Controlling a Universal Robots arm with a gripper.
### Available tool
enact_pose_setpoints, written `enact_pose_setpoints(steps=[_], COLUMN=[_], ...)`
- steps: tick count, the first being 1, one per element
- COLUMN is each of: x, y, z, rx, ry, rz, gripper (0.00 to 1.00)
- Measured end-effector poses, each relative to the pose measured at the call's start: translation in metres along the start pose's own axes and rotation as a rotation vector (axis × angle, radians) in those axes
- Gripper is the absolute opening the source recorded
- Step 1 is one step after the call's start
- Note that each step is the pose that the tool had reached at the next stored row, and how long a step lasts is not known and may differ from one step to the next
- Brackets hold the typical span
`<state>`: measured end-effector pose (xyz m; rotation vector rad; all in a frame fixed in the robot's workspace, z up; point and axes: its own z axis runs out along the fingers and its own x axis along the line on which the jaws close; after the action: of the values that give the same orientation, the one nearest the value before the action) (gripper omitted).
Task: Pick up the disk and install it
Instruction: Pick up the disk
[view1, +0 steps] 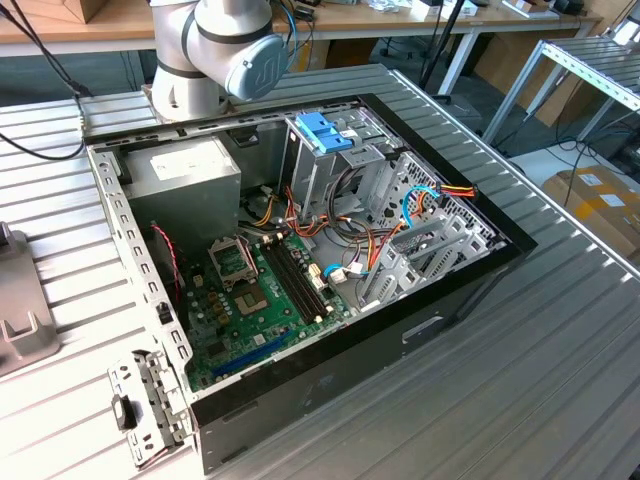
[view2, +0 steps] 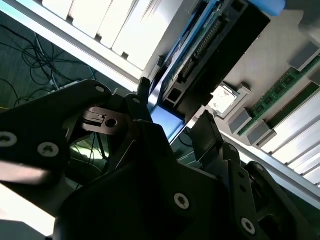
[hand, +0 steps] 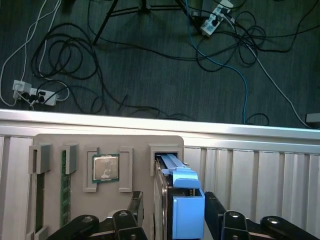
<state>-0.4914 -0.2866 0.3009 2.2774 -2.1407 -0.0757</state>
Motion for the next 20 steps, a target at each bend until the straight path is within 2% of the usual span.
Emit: enact_pose_setpoints(steps=[12, 20], x=[0.0002, 0.0002], y=[-0.0018, -0.0018], z=[0.0074, 0.0084], rx=[-0.0002, -0.0003], ry=[0.0, 0.0], rz=[0.0, 0.0], gripper=[0.6, 0.6])
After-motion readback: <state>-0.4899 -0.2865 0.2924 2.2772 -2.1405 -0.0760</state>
